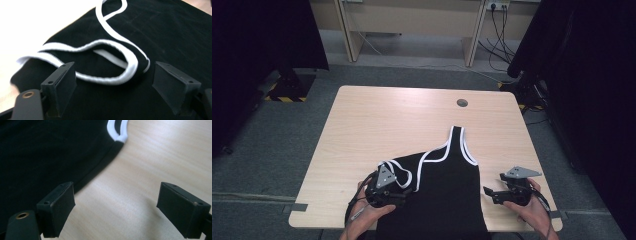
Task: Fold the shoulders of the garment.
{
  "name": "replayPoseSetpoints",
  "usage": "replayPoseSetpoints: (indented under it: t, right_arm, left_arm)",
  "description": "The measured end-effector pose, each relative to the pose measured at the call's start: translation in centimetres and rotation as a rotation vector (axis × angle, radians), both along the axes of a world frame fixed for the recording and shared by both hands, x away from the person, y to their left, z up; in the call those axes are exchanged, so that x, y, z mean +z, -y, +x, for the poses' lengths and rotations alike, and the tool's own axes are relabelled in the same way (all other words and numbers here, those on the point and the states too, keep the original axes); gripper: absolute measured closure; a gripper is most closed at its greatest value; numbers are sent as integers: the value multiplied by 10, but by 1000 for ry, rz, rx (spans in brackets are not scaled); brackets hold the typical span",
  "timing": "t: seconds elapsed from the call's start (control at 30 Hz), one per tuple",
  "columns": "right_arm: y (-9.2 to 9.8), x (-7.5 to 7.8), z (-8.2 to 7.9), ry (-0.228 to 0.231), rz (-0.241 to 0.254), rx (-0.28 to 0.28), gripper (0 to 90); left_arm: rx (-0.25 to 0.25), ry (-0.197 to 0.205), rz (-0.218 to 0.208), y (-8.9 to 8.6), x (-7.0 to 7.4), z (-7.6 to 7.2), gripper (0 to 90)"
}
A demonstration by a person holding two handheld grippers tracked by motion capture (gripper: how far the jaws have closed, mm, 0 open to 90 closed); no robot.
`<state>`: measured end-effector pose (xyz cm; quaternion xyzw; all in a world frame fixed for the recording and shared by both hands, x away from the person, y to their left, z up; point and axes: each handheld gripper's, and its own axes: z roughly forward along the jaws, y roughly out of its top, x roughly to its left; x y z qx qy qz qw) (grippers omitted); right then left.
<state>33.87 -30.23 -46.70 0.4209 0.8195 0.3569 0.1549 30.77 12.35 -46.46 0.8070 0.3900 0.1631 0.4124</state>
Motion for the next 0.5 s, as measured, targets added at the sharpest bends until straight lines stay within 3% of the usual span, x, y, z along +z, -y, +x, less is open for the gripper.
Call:
replayPoseSetpoints:
  t: [0.2,0.5]
  right_arm:
    - [-2,6,7,10,14,-11,148]
    - [-10,10,20,4,19,-7,148]
  left_arm:
    - [15,-28,38,-15,-8,-4,153]
    - [-3,-14,92,-19,-18,-2,103]
